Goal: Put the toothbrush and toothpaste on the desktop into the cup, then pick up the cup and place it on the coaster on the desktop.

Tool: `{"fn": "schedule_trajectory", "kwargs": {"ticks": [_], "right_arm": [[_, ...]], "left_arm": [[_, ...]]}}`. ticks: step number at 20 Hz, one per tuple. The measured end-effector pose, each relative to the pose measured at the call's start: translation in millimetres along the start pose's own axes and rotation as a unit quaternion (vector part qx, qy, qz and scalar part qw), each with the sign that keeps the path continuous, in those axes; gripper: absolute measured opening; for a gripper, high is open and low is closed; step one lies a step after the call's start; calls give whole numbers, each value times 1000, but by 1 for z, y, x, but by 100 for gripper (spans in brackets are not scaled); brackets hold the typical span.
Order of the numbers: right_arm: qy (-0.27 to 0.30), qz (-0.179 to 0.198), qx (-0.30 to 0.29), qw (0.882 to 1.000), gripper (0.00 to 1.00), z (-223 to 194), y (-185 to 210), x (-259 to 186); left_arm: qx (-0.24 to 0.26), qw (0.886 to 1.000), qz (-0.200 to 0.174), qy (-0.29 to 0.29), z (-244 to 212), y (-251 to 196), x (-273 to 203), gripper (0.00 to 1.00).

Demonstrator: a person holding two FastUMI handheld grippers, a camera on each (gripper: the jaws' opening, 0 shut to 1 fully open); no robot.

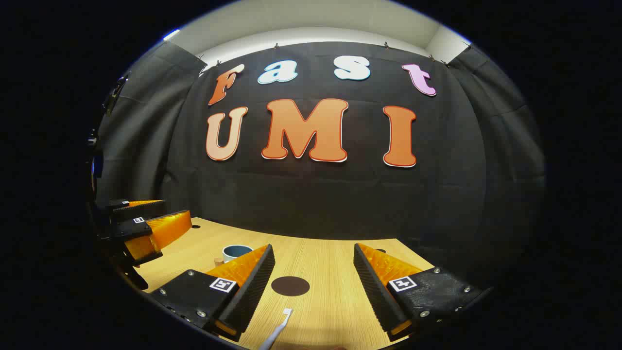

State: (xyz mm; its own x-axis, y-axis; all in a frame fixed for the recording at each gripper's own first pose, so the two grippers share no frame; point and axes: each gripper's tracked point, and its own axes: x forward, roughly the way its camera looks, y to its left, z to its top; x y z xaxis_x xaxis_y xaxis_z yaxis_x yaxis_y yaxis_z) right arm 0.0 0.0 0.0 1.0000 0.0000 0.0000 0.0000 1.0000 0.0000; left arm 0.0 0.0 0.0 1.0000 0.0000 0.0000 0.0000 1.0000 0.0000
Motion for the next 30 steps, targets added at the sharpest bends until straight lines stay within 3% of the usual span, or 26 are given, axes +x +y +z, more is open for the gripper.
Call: {"fn": "schedule_trajectory", "kwargs": {"ticks": [15,17,22,25,30], "right_arm": [[19,5,-11,1000,98,-5,-11,-5],[34,19,-13,999,98,-10,-7,-4],[82,59,22,995,98,-22,0,-8],[123,68,36,989,98,-36,2,-6],[201,74,59,975,98,-69,1,-10]], "left_arm": [[-14,1000,-16,15,1,-12,-1,98],[-19,999,-30,27,-1,-20,0,98],[-3,995,-23,93,-29,-18,6,100],[-15,984,-43,172,-63,-29,10,100],[-48,948,-67,309,-126,-44,16,100]]}}
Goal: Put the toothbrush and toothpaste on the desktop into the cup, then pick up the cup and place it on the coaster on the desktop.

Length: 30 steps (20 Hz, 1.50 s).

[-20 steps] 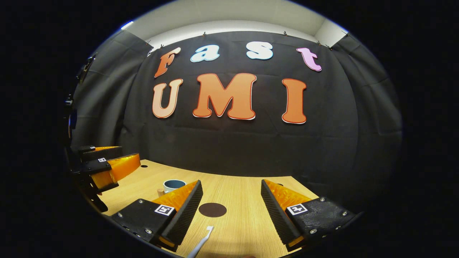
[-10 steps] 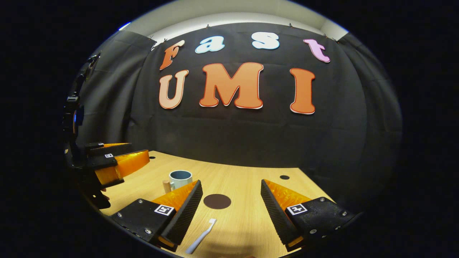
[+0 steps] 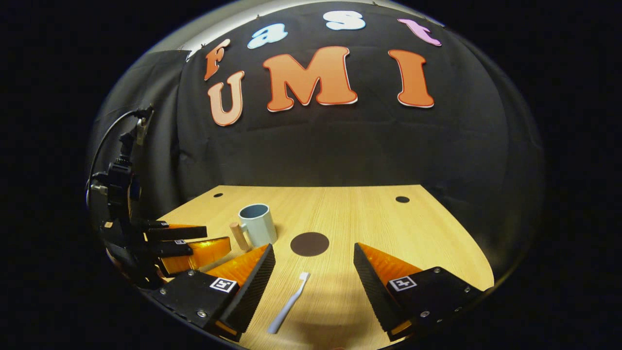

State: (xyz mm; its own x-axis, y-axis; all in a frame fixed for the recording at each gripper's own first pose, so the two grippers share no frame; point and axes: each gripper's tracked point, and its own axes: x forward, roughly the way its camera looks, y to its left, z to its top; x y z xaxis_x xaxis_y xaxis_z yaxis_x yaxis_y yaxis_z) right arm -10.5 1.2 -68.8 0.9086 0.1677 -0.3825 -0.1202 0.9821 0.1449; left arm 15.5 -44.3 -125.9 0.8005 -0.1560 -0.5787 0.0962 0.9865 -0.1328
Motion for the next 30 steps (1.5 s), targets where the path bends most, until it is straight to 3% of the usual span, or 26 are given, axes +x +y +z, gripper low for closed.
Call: {"fn": "schedule_trajectory", "kwargs": {"ticks": [4,10,16,18,19,21,22,23,26,28,30], "right_arm": [[79,-3,7,997,98,-26,-6,7],[175,20,6,984,96,-57,0,12],[211,16,11,977,93,-62,-1,16],[223,18,22,974,93,-64,0,17],[227,18,26,973,93,-65,0,17],[237,18,31,971,91,-66,0,17],[246,19,33,969,90,-68,0,16],[255,21,32,966,89,-69,0,14],[275,28,23,961,87,-72,0,10],[283,28,19,959,85,-80,7,11],[291,28,16,956,83,-84,9,9]], "left_arm": [[0,996,-7,88,-18,-1,5,100],[19,985,-12,170,-12,0,0,99],[-7,971,-14,237,-44,-17,3,80],[-21,967,-15,253,-49,-18,1,76],[-20,968,-12,248,-46,-17,2,81],[-27,965,-7,261,-49,-22,-1,63],[-34,963,-6,269,-56,-21,-3,65],[-41,960,-4,277,-53,-24,-8,58],[-54,953,5,297,-60,-25,-12,51],[-63,952,-13,298,-63,-31,-9,28],[-71,952,-26,297,-60,-31,-11,23]]}}
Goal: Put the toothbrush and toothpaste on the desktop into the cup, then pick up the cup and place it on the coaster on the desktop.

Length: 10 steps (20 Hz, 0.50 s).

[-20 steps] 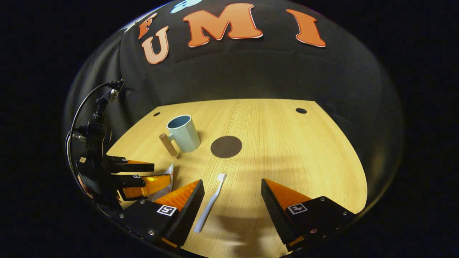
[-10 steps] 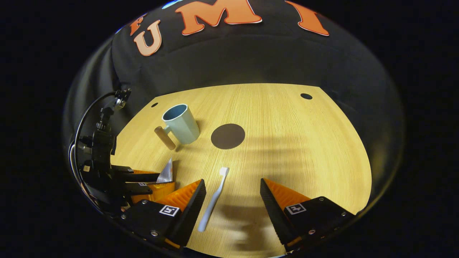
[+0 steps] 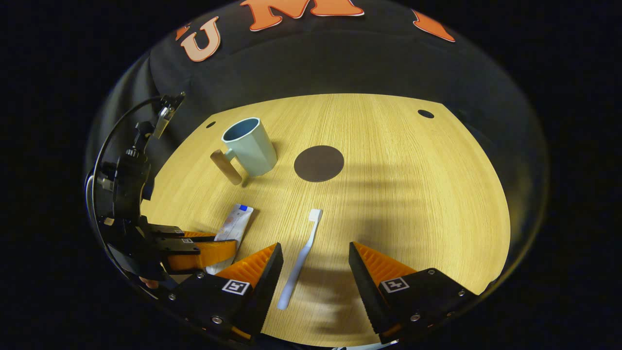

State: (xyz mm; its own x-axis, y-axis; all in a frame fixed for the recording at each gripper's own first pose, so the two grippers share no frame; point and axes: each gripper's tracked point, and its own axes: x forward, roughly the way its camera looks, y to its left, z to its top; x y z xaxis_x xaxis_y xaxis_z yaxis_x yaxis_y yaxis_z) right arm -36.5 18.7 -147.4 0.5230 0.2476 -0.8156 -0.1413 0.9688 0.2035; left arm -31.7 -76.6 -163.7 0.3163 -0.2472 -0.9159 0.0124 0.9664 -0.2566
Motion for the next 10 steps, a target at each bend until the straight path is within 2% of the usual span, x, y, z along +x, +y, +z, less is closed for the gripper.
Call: {"fn": "schedule_trajectory", "kwargs": {"ticks": [1,2,7,10], "right_arm": [[5,0,0,1000,82,-3,2,1],[10,2,1,1000,80,-4,4,2],[46,-4,15,999,69,-13,10,10],[74,-7,25,997,58,-22,13,17]], "left_arm": [[-4,1000,-7,-6,4,0,-2,23],[-5,1000,-8,-10,4,1,-5,19],[-9,999,-4,-41,16,12,-15,18],[-10,998,-3,-55,20,14,-20,18]]}}
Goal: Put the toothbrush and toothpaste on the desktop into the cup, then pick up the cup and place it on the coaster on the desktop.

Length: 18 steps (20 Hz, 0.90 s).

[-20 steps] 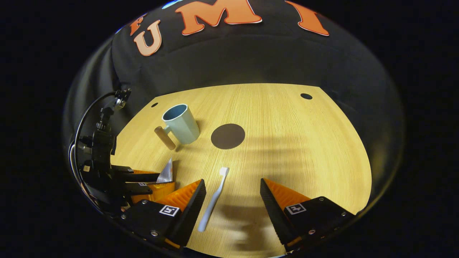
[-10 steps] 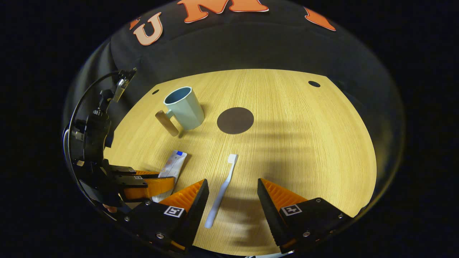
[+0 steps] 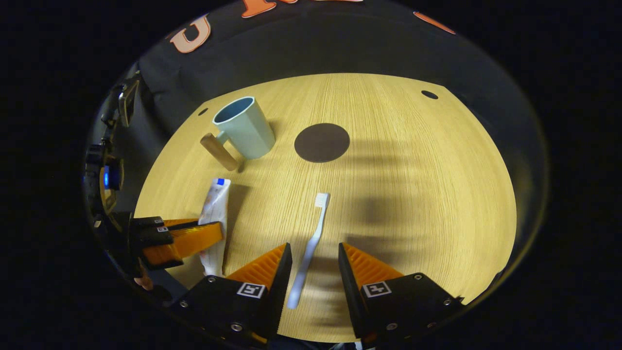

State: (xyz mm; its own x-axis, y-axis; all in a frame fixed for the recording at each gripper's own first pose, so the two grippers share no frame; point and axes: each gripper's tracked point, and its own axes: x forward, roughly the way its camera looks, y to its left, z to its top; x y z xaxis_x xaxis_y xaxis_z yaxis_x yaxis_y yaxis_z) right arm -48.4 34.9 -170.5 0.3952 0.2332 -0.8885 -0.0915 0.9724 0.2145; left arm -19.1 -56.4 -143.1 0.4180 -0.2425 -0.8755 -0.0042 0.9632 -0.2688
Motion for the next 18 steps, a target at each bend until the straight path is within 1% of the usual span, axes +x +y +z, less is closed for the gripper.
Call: {"fn": "schedule_trajectory", "kwargs": {"ticks": [3,4,5,6,7,9,10,11,13,14,16,18], "right_arm": [[28,5,8,1000,50,-8,11,4],[34,-1,4,999,47,-9,11,6],[43,-6,-2,999,41,-12,11,6],[52,-11,-7,999,39,-16,11,8],[59,-13,-9,998,42,-18,12,9],[69,-26,-8,997,38,-21,11,16],[80,-35,-14,996,31,-24,10,18],[77,-42,-17,996,29,-19,10,16],[77,-58,-26,995,26,-18,7,21],[71,-62,-36,995,20,-16,7,22],[70,-69,-49,994,12,-15,2,19],[69,-66,-38,995,6,-14,1,16]], "left_arm": [[0,1000,1,-8,5,4,-3,18],[0,1000,2,-12,7,6,-6,18],[-2,1000,1,-14,9,7,-6,18],[-3,1000,0,-15,10,9,-6,18],[-4,1000,0,-17,12,11,-7,18],[-3,1000,1,-21,15,12,-10,18],[-3,1000,1,-22,14,14,-11,18],[-4,1000,-1,-23,14,14,-11,18],[-5,1000,-2,-27,16,16,-16,18],[-6,1000,-2,-29,17,18,-20,18],[-10,999,0,-35,21,22,-23,18],[-13,999,2,-41,24,26,-25,18]]}}
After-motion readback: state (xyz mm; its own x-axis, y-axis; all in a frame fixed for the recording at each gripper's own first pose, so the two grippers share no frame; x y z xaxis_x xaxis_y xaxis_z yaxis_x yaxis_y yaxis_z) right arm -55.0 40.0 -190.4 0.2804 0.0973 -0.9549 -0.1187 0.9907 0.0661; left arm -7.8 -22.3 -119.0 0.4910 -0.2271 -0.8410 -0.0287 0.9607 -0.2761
